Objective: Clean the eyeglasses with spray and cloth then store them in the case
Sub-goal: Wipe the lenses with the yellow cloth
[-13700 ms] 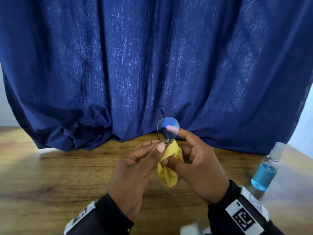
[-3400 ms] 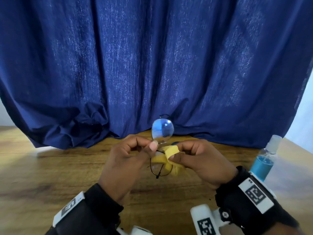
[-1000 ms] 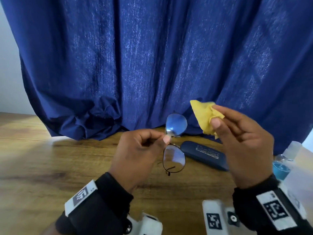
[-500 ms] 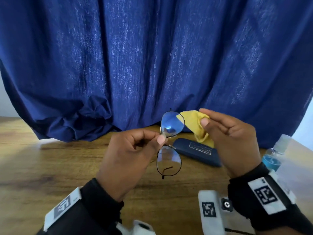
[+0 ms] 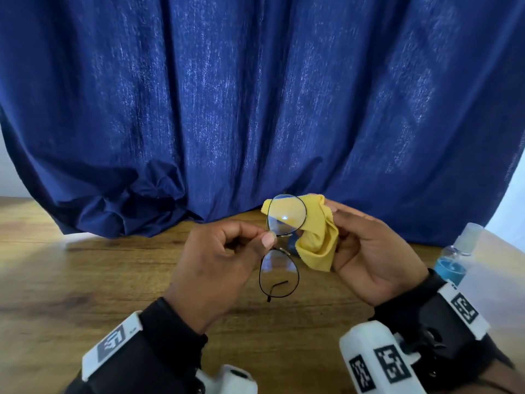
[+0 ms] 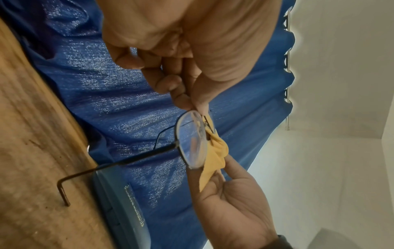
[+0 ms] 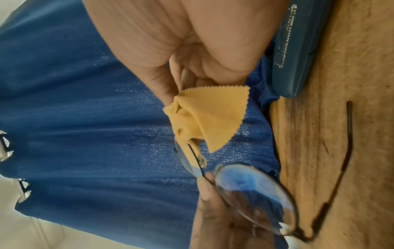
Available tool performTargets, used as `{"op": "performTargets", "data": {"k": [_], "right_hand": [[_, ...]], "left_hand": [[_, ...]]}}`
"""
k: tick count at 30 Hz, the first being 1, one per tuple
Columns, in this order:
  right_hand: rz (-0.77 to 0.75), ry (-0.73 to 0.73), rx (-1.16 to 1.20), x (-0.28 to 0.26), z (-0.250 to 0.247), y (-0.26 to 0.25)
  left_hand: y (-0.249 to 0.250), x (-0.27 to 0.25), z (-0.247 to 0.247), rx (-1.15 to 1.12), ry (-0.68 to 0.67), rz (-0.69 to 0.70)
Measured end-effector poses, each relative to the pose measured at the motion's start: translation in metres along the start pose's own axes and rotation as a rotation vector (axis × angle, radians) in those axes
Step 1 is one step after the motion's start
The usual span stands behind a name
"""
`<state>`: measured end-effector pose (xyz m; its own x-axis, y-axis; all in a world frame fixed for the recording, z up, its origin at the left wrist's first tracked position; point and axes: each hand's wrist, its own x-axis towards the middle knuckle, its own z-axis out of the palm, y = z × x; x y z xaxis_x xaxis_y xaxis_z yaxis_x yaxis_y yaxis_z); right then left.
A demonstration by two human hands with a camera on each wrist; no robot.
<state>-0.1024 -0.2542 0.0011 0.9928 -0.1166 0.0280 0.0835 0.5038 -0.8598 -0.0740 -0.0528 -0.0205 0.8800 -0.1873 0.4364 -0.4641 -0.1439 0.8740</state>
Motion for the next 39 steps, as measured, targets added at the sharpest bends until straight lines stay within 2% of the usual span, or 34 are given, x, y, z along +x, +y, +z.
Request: {"op": "performTargets", "data": {"k": [4,10,14,20,24,29,34,39], "right_hand": [[0.068,-0.033,-0.086,-0.001,0.007,0.014],[-0.037,0.001,0.014,0.001,-0.001,-0.003],[0.011,-0.065,-0.122,-0.001,0.005,0.013],[-0.130,-0.076,0.025,0.002,-0.002,0.002],[-0.029,-0.118,-0.109,0.002,0.001,0.014],[-0.131,-0.084,-0.036,0.004,-0.002,0.005],[-0.070,-0.114,-0.152,0.000,0.004,0.017],[-0.196,-0.084,-0.045,0.000,0.000,0.008]], "left_hand": [[0.000,0.000,-0.002,-0.008,-0.026,-0.004],[0.002,-0.002,0.003,0.005,-0.028,0.026],[0.000,-0.001,0.000,-0.005,-0.023,0.028],[-0.001,0.000,0.000,0.026,-0.060,0.058],[-0.004,0.002,-0.004,0.033,-0.024,0.060],[-0.002,0.000,-0.004,0.044,-0.053,0.107],[-0.002,0.001,-0.006,0.042,-0.016,0.137],[0.005,0.003,-0.014,0.019,0.013,0.190]]}}
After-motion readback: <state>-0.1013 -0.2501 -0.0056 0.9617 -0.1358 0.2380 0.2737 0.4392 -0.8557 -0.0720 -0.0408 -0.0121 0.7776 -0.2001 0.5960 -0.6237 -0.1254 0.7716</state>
